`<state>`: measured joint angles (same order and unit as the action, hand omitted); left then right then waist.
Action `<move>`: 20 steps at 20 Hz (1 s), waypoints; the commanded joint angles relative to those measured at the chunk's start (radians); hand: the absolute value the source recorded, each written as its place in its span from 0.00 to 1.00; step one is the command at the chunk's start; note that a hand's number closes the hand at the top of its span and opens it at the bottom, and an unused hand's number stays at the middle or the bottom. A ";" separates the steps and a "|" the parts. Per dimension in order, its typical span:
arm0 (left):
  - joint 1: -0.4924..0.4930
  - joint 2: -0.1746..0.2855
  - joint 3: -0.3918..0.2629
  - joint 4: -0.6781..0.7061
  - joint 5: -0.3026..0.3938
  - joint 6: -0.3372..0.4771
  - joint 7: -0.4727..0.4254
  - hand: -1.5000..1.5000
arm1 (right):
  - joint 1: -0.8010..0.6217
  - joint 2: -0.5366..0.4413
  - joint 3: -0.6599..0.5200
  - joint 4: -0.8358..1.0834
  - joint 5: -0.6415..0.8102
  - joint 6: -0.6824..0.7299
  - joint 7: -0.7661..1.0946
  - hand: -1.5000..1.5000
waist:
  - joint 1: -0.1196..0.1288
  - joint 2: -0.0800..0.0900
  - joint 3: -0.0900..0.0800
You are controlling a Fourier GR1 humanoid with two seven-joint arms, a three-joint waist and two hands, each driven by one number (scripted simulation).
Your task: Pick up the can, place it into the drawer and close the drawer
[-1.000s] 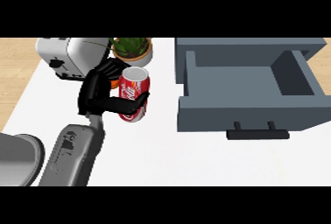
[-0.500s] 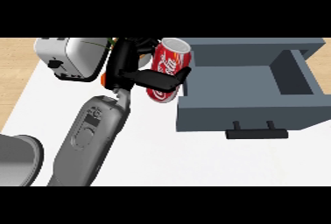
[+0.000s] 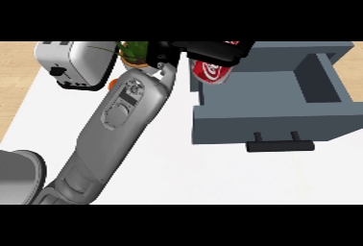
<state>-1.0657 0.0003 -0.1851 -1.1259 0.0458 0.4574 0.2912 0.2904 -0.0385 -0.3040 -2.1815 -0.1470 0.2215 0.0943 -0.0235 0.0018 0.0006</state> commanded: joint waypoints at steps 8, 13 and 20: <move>-0.306 0.000 -0.011 0.367 0.132 0.059 -0.061 1.00 | -0.060 0.003 0.032 -0.019 0.015 -0.016 0.062 0.00 | -0.017 0.007 0.000; -0.365 0.000 -0.075 0.465 0.204 0.076 -0.077 1.00 | -0.063 -0.002 0.012 0.040 0.058 -0.016 0.003 0.00 | -0.019 0.006 0.001; -0.413 0.000 -0.207 0.577 0.301 0.157 -0.146 1.00 | -0.071 0.021 0.062 -0.026 0.055 -0.036 0.070 0.00 | -0.053 0.012 0.002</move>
<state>-1.4546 0.0001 -0.3336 -0.6116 0.3061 0.5794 0.1723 0.2177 -0.0317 -0.2586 -2.1745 -0.0991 0.2002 0.1370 -0.0611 0.0118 0.0018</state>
